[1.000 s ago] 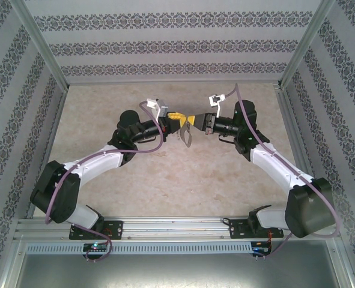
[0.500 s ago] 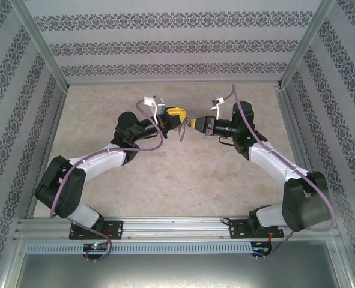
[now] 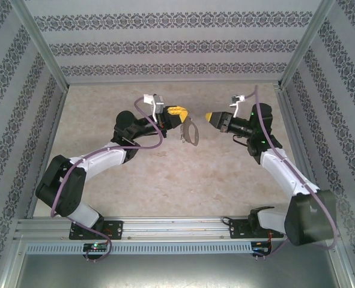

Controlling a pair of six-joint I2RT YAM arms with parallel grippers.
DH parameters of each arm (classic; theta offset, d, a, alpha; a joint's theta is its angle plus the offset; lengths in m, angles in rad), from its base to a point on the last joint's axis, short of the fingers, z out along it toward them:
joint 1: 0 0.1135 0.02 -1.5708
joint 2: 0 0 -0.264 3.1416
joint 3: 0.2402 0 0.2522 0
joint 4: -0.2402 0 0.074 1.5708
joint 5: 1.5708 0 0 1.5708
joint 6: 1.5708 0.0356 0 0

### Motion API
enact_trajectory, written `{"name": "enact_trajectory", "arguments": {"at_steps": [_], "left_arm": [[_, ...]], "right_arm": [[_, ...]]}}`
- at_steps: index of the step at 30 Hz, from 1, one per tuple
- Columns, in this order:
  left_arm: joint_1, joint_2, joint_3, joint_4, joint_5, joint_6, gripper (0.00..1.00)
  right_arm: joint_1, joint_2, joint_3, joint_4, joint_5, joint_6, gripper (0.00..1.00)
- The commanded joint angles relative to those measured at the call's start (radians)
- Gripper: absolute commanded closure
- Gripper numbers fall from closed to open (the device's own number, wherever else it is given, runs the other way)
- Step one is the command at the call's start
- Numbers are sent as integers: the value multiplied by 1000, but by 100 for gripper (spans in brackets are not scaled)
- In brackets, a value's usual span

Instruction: Put the keys on the keyring

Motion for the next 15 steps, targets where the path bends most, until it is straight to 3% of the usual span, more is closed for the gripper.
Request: {"name": "enact_trajectory", "arguments": {"at_steps": [1,7,15], "left_arm": [[25,34,51,103,105,-94,100],[39,80,93,128,199,-170,100],[53,141,169,182,308,-309,100]], "right_arm": [[-6,-58,21,41,-5,-60,76],[9,-65,47,121,-68,-98,75],[95,-66,31,194,-144,-194,58]]}}
